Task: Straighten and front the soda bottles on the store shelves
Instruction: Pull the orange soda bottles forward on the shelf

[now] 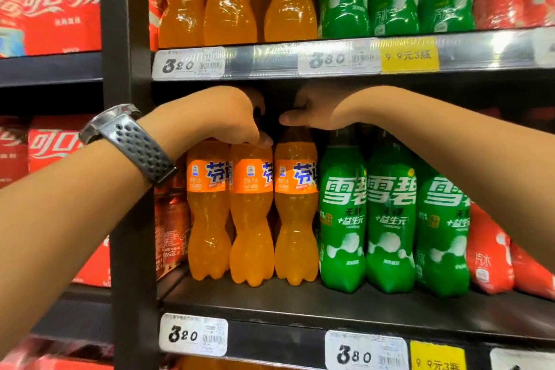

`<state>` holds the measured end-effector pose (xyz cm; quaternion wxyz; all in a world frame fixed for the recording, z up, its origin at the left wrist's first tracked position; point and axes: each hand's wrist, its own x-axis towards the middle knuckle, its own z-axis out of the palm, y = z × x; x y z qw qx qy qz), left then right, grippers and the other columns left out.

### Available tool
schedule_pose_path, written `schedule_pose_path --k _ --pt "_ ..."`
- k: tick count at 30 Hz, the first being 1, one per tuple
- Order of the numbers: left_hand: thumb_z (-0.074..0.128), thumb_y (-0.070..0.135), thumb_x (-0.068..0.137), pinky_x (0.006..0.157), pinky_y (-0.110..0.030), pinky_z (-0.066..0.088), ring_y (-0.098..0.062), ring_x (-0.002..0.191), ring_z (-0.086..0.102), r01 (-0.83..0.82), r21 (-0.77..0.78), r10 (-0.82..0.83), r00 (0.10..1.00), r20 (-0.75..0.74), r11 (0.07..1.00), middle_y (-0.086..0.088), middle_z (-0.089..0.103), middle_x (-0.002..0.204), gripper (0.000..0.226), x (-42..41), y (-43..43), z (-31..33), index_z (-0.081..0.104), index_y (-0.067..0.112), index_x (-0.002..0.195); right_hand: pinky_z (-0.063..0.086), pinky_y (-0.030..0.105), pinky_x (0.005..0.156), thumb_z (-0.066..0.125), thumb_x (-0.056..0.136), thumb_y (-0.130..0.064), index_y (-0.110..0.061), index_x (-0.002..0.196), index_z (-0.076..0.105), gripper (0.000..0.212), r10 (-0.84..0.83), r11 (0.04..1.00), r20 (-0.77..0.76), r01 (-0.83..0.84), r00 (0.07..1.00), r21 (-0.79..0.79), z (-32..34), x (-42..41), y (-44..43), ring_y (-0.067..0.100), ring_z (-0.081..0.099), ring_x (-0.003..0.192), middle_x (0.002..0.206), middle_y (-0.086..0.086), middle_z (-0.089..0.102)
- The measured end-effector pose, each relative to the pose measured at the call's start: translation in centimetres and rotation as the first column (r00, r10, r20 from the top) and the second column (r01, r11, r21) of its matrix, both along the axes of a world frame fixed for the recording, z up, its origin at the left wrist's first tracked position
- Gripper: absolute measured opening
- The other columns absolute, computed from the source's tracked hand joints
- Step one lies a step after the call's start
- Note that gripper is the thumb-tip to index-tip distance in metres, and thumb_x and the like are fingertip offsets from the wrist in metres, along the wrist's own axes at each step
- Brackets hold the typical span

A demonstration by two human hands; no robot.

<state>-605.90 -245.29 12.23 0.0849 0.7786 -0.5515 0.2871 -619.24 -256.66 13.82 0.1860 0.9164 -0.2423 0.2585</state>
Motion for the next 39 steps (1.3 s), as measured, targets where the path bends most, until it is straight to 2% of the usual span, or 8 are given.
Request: schedule_pose_path --k 5,9,12,15,24,29,33,39 --pt "0.058 0.062 0.082 0.064 -0.028 0.034 -0.021 0.084 0.048 0.040 -0.034 -0.040 0.999 0.001 0.999 -0.001 0.054 0.091 0.068 0.2 0.1 -0.1 0.044 0.022 0.137 0.031 0.023 0.053 0.047 0.093 -0.052 -0.028 0.065 0.050 0.037 0.015 0.996 -0.010 -0.015 1.000 0.091 0.1 -0.3 0.6 0.010 0.049 0.058 0.062 -0.004 0.054" --pt "0.053 0.069 0.081 0.064 -0.028 0.037 -0.022 0.087 0.055 0.044 -0.060 -0.043 0.999 0.017 0.997 -0.004 0.062 0.101 0.069 0.2 0.4 -0.2 0.051 0.021 0.130 0.047 0.031 0.073 0.048 0.096 -0.042 -0.022 0.075 0.060 0.031 0.066 0.975 -0.014 -0.062 0.998 0.212 0.1 -0.6 0.8 0.019 0.062 0.073 0.077 0.002 0.069" --pt "0.060 0.075 0.068 0.047 -0.025 0.029 -0.012 0.057 0.048 0.002 -0.007 -0.002 0.999 0.034 1.000 0.003 0.052 0.061 0.065 -0.2 0.5 -0.4 0.064 0.012 0.084 0.041 0.027 0.063 0.048 0.097 -0.041 -0.024 0.067 0.053 0.035 0.078 0.979 0.040 -0.084 0.996 0.185 -0.3 -0.1 0.9 0.014 0.054 0.063 0.070 -0.001 0.062" --pt "0.070 0.066 0.067 0.043 -0.024 0.025 -0.012 0.045 0.040 -0.002 -0.031 0.003 0.999 0.049 1.000 0.003 0.039 0.045 0.062 -0.4 0.4 -1.0 0.041 0.015 0.048 0.041 0.026 0.065 0.048 0.096 -0.043 -0.018 0.069 0.058 0.037 0.068 0.977 0.082 -0.083 0.994 0.198 -0.6 0.0 0.9 0.016 0.057 0.064 0.070 0.000 0.063" --pt "0.074 0.061 0.067 0.046 -0.025 0.029 -0.013 0.058 0.047 -0.040 0.019 0.040 0.999 -0.012 0.999 0.002 0.049 0.063 0.053 -0.3 1.0 -0.5 0.044 0.017 0.061 0.038 0.027 0.059 0.049 0.092 -0.052 -0.018 0.067 0.051 0.043 0.061 0.974 0.103 -0.081 0.993 0.211 -0.5 0.3 1.1 0.016 0.054 0.058 0.066 0.002 0.061" --pt "0.059 0.069 0.076 0.052 -0.022 0.032 -0.013 0.068 0.045 0.077 -0.145 -0.093 0.990 -0.109 0.986 0.005 0.046 0.073 0.074 0.1 0.8 -0.5 0.056 0.013 0.123 0.039 0.024 0.055 0.049 0.092 -0.053 -0.022 0.069 0.054 0.039 0.085 0.965 0.050 -0.095 0.995 0.246 -0.1 -0.2 0.8 0.013 0.057 0.058 0.066 -0.002 0.063" --pt "0.064 0.062 0.077 0.054 -0.027 0.035 -0.017 0.072 0.051 0.025 -0.073 -0.028 0.999 -0.032 0.997 0.001 0.055 0.077 0.063 -0.4 0.9 -0.5 0.061 0.013 0.117 0.038 0.017 0.054 0.058 0.089 -0.047 -0.034 0.079 0.055 0.017 0.153 0.953 0.016 -0.152 0.988 0.262 0.1 -0.7 0.6 0.001 0.059 0.064 0.073 -0.018 0.059" --pt "0.073 0.050 0.075 0.063 -0.028 0.040 -0.020 0.078 0.053 0.005 -0.031 -0.008 0.995 -0.103 0.999 0.000 0.058 0.085 0.062 -0.2 1.4 -0.1 0.060 0.014 0.123 0.033 0.001 0.043 0.061 0.090 -0.041 -0.035 0.062 0.044 0.033 0.181 0.957 0.103 -0.200 0.978 0.212 -0.4 -0.4 0.6 -0.006 0.049 0.047 0.049 -0.025 0.050"
